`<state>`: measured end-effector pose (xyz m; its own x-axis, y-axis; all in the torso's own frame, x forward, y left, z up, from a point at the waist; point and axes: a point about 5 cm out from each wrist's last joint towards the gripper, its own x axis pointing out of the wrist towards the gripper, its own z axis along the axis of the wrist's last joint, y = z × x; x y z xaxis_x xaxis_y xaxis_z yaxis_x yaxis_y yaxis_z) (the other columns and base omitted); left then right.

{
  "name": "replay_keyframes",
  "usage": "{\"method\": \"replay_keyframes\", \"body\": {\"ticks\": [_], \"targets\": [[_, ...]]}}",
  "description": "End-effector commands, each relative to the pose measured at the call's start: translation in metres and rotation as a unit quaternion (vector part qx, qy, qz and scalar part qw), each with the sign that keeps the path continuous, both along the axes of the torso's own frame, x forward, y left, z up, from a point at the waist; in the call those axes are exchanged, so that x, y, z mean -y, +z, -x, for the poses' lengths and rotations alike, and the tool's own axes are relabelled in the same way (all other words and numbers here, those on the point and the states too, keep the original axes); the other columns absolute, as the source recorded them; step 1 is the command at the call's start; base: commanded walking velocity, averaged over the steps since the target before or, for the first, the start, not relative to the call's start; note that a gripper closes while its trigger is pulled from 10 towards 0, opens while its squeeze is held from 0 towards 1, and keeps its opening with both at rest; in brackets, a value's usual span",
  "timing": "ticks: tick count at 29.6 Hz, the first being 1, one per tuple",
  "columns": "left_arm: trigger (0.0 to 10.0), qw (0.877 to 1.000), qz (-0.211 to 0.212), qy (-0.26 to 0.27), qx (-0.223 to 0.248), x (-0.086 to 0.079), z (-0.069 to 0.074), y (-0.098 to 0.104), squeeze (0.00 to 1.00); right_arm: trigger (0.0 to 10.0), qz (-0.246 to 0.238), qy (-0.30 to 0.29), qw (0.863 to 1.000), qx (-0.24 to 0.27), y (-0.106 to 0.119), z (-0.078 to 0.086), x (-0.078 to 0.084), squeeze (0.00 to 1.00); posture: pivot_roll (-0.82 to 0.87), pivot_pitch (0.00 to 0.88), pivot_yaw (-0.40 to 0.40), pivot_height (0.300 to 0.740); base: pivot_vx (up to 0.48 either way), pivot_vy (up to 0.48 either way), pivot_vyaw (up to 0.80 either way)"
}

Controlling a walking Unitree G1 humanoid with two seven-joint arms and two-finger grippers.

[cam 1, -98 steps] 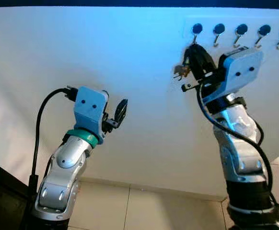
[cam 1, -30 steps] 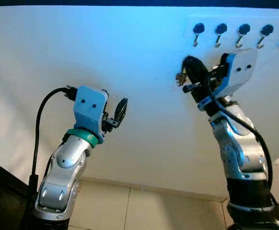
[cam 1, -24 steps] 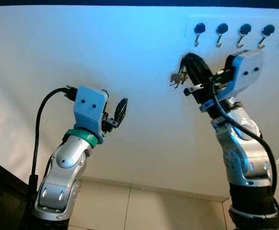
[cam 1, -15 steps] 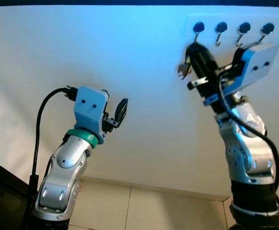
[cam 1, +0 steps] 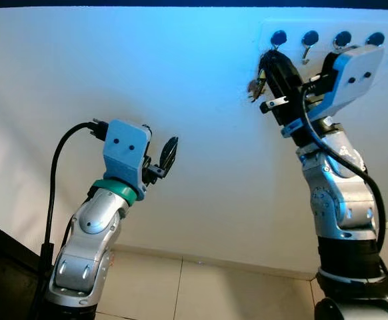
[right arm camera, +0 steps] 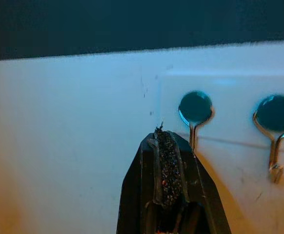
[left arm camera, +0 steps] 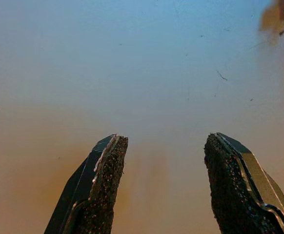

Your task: Hang keys on a hook

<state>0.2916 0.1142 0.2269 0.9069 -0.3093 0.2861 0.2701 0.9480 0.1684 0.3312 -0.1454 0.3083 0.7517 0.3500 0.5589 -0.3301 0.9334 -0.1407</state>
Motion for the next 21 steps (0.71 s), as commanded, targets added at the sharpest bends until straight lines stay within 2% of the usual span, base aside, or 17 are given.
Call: {"method": "replay_keyframes", "body": {"ticks": [1,11,18,20,21], "targets": [[10.0,1.000,-0.003,0.003,-0.003,-0.001,0.002,-0.001,0.00,10.0,0.002,0.011,1.000,0.009,0.004,-0.001,-0.006,0.00,-0.10,0.054,0.131,0.740,0.000,0.000,0.00],[10.0,1.000,-0.004,0.005,-0.002,-0.002,0.002,-0.001,0.00,10.0,0.004,0.016,1.000,0.027,0.011,-0.002,-0.008,0.00,-0.10,0.049,0.129,0.740,0.000,0.000,0.00],[10.0,1.000,-0.004,0.003,-0.001,-0.002,0.002,-0.001,0.00,10.0,0.056,0.038,0.997,0.043,0.006,0.013,-0.013,0.00,-0.11,0.047,0.133,0.740,0.000,0.000,0.00],[10.0,1.000,-0.004,0.003,-0.001,-0.002,0.002,-0.001,0.00,10.0,0.056,0.038,0.997,0.043,0.006,0.013,-0.013,0.00,-0.11,0.047,0.133,0.740,0.000,0.000,0.00],[10.0,1.000,-0.004,0.002,-0.002,-0.001,0.002,-0.001,0.00,10.0,0.062,0.028,0.997,0.043,0.003,0.018,-0.009,0.00,-0.11,0.050,0.137,0.740,0.000,0.000,0.00]]}}
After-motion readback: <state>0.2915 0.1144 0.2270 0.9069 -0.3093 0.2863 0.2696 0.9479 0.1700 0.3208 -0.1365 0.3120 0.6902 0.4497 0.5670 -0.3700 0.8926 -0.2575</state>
